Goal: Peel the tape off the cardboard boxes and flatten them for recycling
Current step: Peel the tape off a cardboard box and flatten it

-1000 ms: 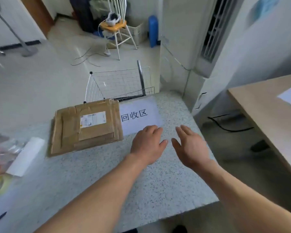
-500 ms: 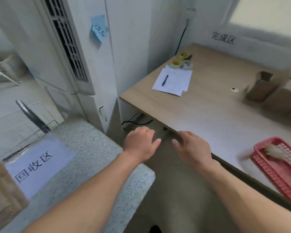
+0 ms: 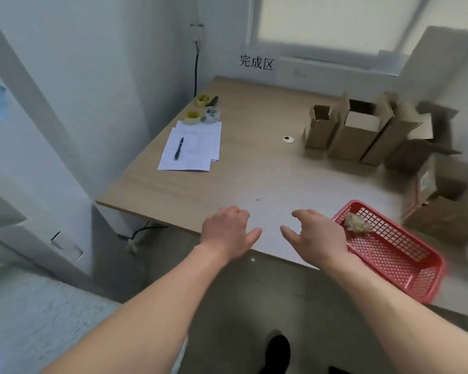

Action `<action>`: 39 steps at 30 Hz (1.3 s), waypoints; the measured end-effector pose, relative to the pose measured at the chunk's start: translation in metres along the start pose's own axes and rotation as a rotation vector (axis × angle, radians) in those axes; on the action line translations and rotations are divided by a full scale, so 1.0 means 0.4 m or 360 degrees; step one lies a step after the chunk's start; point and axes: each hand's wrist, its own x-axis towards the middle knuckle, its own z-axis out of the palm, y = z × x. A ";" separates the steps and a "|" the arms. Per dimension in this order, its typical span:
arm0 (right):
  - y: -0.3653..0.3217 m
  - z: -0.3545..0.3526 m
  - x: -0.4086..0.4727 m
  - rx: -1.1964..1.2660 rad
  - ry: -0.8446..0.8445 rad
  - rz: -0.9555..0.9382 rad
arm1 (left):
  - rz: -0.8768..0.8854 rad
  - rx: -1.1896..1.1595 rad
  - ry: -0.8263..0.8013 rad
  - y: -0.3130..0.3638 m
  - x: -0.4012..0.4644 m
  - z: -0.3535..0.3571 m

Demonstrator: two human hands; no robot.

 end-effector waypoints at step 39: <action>0.819 -0.083 0.544 0.0034 0.0099 0.1493 | 0.1016 0.0003 -0.0339 0.679 0.936 0.179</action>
